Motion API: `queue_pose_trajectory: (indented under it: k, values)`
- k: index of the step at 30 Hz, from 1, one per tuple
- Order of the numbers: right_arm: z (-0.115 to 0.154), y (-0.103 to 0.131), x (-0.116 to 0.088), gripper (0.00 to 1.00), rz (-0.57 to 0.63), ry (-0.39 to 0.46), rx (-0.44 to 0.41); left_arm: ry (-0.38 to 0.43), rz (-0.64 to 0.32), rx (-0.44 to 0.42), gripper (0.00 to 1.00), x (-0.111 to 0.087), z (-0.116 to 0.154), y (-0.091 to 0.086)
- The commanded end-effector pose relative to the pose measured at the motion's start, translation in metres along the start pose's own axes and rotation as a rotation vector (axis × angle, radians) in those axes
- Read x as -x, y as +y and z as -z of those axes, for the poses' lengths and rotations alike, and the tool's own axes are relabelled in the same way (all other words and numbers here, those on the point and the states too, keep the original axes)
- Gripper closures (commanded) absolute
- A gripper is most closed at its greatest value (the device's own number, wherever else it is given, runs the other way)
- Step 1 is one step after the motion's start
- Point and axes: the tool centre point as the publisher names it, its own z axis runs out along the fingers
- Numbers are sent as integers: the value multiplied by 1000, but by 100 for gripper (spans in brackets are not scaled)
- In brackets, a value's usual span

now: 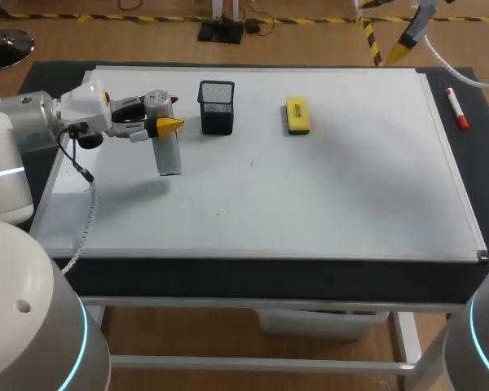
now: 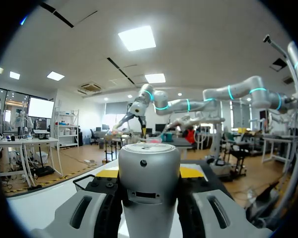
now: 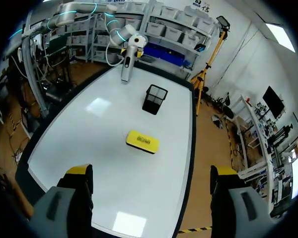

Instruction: Pick up the inspection probe, press it on each red-marked spot on the whiteboard one by one, put down the probe, pick up the eraser, and wipe off all the red marks.

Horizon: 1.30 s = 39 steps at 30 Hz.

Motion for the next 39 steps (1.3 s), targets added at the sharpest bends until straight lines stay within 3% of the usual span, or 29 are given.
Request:
queue_pose_trajectory:
  k: [1, 6, 12, 19, 29, 39]
  values:
    - [1, 2, -7, 0, 2, -95, -8, 1, -2, -3, 100, 0, 0, 0]
    - [1, 2, -7, 0, 2, -95, -8, 1, -2, -3, 100, 0, 0, 0]
    - [1, 2, -7, 0, 2, -95, -8, -1, -47, 32, 100, 4, 1, -27]
    - [1, 2, -7, 0, 2, -95, -8, 52, -61, 29, 100, 30, -7, -53]
    - [1, 2, -7, 0, 2, -95, -8, 167, -112, 9, 100, 69, -43, -86]
    - [1, 2, -7, 0, 2, -95, -8, 268, -132, -26, 100, 99, -82, -100]
